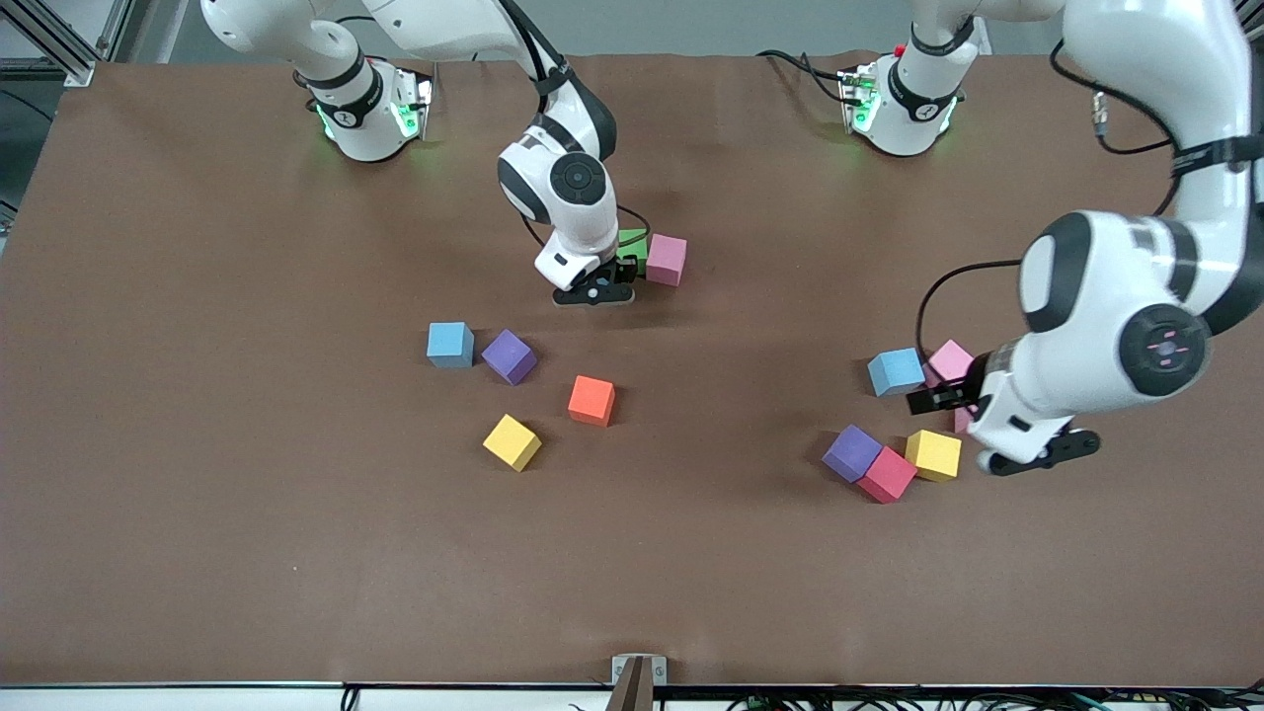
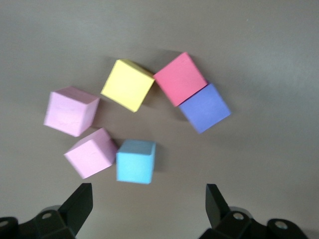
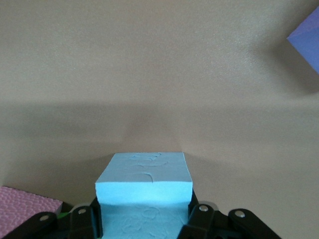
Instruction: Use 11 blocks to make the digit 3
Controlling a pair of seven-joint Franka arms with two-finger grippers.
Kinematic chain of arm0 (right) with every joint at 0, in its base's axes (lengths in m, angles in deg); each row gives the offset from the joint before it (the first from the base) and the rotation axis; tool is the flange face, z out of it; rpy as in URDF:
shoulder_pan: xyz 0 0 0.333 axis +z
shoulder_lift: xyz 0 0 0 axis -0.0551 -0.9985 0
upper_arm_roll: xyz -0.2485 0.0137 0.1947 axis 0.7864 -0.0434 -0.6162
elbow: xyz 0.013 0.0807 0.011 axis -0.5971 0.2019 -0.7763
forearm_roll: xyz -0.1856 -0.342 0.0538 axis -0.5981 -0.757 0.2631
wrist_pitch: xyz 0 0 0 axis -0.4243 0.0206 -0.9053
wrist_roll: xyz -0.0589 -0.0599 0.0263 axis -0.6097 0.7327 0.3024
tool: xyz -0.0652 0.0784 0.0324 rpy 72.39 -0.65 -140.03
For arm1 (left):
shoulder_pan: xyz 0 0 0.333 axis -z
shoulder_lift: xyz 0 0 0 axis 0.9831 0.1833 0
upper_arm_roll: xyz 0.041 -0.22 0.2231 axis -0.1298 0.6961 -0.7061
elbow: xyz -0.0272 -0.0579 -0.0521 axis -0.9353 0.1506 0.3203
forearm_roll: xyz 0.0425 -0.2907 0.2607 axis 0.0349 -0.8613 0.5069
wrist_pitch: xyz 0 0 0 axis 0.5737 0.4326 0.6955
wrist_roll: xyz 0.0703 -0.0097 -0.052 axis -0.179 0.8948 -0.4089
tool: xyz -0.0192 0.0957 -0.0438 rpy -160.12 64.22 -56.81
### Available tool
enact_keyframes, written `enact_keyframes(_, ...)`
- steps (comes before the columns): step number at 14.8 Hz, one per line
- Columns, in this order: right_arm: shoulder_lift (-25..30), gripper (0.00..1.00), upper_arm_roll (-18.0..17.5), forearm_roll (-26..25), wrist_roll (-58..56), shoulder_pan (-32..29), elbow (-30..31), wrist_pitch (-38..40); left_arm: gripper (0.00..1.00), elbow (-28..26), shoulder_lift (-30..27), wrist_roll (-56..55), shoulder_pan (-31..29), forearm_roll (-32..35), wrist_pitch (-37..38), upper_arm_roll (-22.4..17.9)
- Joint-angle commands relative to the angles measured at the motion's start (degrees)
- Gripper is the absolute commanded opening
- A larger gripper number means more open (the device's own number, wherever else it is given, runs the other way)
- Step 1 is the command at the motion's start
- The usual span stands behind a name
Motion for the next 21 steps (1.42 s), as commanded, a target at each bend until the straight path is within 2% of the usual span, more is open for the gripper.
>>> enact_keyframes(1, -0.2, 0.05, 0.4, 0.3, -0.3, 0.5, 0.2, -0.4, 1.00, 0.9, 2.4, -5.3, 0.9, -2.7, -4.4, -0.3)
enact_keyframes(7, -0.6, 0.06, 0.5, 0.5, 0.1, -0.3, 0.2, 0.2, 1.00, 0.9, 7.5, -18.1, 2.5, -2.9, -13.6, -0.3)
enact_keyframes(12, -0.7, 0.08, 0.5, 0.6, 1.6, -0.9, 0.2, 0.3, 1.00, 0.9, 10.8, -28.9, 4.1, -3.0, -15.9, -0.3)
enact_keyframes(14, -0.8, 0.08, 0.5, 0.5, 2.3, -0.8, 0.2, 0.2, 1.00, 1.0, 11.9, -30.5, 4.4, -2.9, -16.3, -0.3)
enact_keyframes(17, -0.9, 0.10, 0.5, 0.5, 2.2, -0.7, 0.2, 0.0, 1.00, 0.6, 12.3, -32.1, 4.5, -3.0, -20.8, -0.3)
enact_keyframes(21, -1.2, 0.10, 0.5, 0.5, 2.1, -0.4, 0.2, 0.2, 1.00, 0.5, 13.5, -36.3, 4.9, -2.9, -21.0, -0.3)
